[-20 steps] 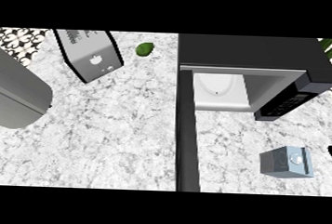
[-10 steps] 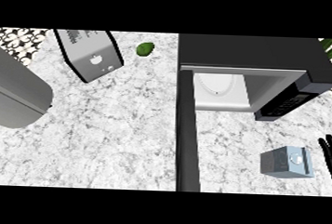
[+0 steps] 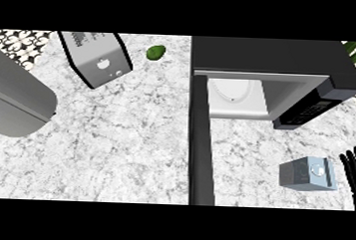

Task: Pick up the milk, place it into the microwave and close the microwave

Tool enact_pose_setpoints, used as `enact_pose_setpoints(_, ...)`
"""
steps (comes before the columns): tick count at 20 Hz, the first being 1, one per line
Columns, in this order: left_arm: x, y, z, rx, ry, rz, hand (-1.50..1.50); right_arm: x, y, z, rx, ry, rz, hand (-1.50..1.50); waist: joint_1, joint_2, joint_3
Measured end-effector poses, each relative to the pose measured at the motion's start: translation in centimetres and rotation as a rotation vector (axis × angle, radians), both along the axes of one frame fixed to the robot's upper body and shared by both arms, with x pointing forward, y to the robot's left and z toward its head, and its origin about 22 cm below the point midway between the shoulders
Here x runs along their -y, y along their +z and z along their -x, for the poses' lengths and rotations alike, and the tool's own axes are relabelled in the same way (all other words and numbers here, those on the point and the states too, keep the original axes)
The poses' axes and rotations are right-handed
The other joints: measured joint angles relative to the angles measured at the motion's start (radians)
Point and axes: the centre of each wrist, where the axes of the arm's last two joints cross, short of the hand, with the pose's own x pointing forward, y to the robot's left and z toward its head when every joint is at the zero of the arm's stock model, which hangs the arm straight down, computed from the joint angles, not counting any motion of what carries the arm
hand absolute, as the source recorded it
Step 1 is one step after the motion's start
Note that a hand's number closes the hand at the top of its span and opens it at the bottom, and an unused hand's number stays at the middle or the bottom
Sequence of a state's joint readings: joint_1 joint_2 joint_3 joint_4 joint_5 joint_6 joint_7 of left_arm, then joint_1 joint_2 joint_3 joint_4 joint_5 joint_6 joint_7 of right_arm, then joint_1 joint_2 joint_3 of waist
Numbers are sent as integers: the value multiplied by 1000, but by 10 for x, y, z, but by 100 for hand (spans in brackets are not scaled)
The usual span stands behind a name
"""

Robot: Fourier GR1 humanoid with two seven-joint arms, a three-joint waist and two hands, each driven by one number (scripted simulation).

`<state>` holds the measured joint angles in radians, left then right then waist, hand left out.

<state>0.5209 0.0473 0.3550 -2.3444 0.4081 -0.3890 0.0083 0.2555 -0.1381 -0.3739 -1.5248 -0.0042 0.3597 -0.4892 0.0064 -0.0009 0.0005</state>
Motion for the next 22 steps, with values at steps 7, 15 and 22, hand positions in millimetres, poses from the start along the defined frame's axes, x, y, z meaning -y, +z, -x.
enact_pose_setpoints(7, -4, 1, 0, -10, 5, 14, -150, 12, -39, -4, -11, 26, -8, -150, 0, 0, 0)
enact_pose_setpoints(15, -5, -2, 6, -25, 7, 24, -150, 19, -64, -24, -18, 9, 31, -150, 3, 1, 0)
enact_pose_setpoints(22, -13, -1, 13, -35, 7, 2, -150, 19, -84, -40, -30, 5, 64, 150, 6, 1, 1)
